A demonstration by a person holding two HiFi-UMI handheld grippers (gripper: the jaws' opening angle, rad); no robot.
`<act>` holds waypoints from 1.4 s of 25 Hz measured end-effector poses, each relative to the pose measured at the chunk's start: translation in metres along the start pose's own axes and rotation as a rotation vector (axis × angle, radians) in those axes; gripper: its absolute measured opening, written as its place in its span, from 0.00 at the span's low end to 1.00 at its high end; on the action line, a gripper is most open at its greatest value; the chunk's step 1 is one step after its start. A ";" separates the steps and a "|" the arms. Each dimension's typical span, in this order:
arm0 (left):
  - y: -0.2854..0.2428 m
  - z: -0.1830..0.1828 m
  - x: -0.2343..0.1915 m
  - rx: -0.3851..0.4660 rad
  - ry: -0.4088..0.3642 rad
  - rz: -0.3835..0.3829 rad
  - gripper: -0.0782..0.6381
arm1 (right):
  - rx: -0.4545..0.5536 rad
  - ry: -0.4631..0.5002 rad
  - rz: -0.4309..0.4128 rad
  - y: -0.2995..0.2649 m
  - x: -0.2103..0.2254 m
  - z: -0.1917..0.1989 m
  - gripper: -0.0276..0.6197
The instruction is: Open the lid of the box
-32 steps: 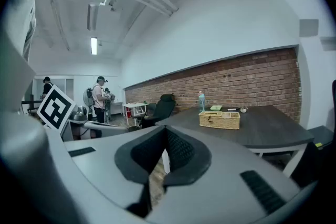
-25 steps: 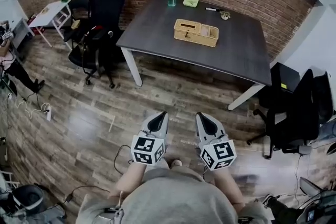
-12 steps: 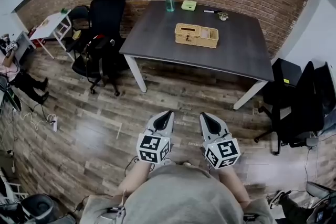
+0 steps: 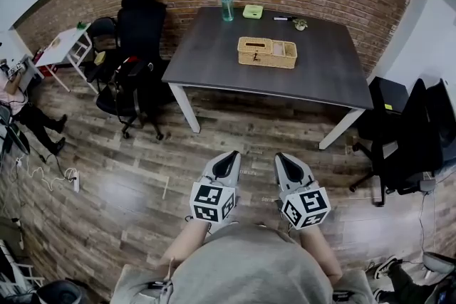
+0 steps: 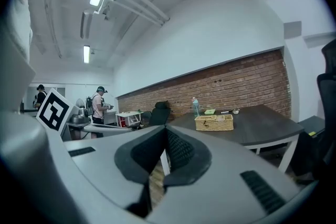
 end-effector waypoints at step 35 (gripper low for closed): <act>-0.062 0.011 -0.065 -0.037 0.033 0.064 0.32 | -0.114 -0.037 0.023 -0.079 0.030 0.029 0.36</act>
Point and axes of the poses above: the fingertips, and each gripper's own axes: y backward along the fingers, x to its right, z out of its underside, the point moved 10 cm from there along y, backward along the fingers, and after that the axes turned 12 degrees about -z, right-handed, at the moved point
